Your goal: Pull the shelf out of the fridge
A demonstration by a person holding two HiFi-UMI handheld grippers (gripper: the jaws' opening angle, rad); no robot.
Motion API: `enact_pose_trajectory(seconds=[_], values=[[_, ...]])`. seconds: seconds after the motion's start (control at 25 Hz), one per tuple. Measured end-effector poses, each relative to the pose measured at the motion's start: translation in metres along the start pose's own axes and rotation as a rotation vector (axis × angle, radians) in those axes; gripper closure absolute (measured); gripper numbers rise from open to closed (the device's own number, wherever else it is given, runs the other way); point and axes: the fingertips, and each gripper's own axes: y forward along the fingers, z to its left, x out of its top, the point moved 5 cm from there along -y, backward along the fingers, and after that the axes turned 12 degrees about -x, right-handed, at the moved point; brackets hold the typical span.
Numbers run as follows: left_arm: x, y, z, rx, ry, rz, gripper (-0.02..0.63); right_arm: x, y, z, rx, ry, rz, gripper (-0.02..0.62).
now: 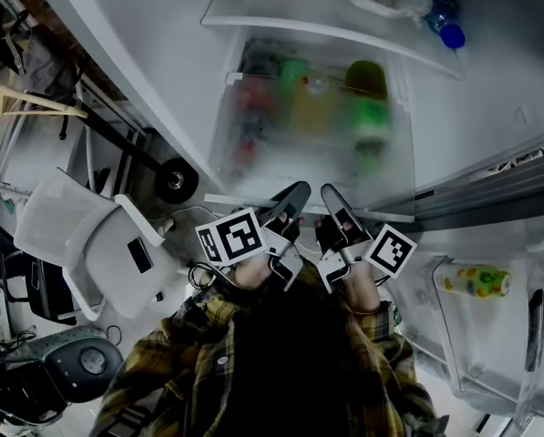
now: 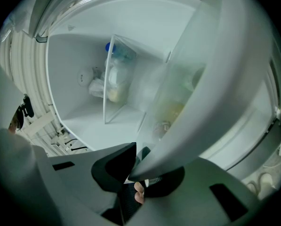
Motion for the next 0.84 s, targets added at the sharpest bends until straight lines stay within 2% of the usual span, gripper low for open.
enact_pose_trajectory(seconds=[0.84], values=[[-0.0004,-0.0002,-0.0001,0.0,-0.002,0.002,0.558,-0.0006,-0.0004,0.0004,-0.001,0.006,-0.003,0.54]])
